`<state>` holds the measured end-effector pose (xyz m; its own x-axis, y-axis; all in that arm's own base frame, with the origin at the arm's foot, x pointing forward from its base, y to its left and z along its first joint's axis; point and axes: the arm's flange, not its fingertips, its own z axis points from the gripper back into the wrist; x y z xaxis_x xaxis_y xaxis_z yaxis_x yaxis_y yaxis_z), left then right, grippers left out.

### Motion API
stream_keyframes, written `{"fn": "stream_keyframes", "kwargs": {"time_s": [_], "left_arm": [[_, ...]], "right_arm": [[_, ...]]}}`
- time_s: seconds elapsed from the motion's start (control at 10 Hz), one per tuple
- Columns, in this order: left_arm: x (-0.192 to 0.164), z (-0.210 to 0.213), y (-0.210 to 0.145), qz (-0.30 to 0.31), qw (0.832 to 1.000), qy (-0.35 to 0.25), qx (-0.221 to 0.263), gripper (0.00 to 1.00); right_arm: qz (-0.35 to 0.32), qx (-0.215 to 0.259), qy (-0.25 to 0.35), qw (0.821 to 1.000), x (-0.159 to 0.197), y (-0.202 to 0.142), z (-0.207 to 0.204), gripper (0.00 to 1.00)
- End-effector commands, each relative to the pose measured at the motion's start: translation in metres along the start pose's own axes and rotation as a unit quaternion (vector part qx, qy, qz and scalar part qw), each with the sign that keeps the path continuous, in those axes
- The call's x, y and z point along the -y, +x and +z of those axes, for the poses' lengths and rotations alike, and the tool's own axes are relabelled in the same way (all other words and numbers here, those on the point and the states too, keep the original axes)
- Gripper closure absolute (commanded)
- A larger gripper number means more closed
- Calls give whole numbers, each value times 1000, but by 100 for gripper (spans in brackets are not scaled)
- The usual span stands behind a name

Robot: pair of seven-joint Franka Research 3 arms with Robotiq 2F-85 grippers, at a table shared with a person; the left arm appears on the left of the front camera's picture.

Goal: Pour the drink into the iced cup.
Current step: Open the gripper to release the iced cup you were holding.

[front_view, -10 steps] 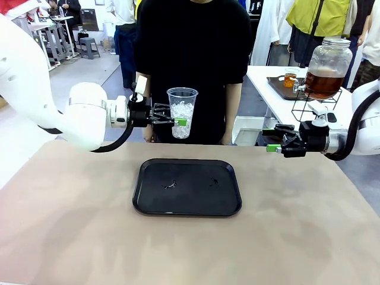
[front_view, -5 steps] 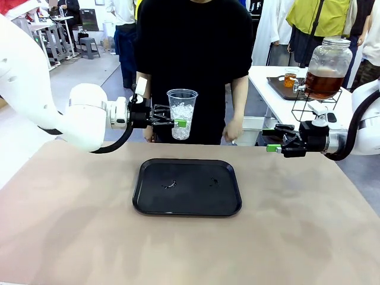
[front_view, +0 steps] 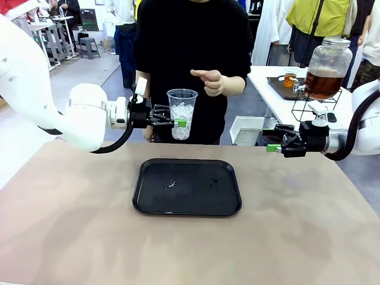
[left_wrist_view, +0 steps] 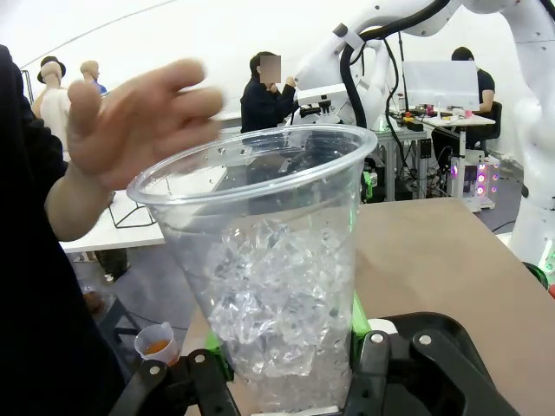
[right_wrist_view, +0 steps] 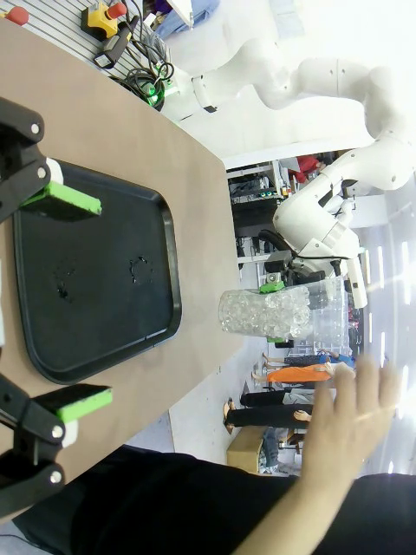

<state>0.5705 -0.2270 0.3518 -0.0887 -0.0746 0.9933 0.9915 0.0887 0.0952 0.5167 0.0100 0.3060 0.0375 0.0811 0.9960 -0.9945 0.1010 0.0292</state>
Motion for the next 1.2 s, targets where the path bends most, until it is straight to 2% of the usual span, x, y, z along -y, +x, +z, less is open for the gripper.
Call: {"fn": "stream_keyframes", "kwargs": {"time_s": [0.0, 1.1], "left_arm": [[1, -1, 3, -6, 1000, 0, 2, 40], [1, -1, 3, -6, 1000, 0, 2, 40]], "right_arm": [[-3, -3, 5, 1000, 3, 4, -2, 0], [-3, -3, 5, 1000, 3, 4, -2, 0]]}}
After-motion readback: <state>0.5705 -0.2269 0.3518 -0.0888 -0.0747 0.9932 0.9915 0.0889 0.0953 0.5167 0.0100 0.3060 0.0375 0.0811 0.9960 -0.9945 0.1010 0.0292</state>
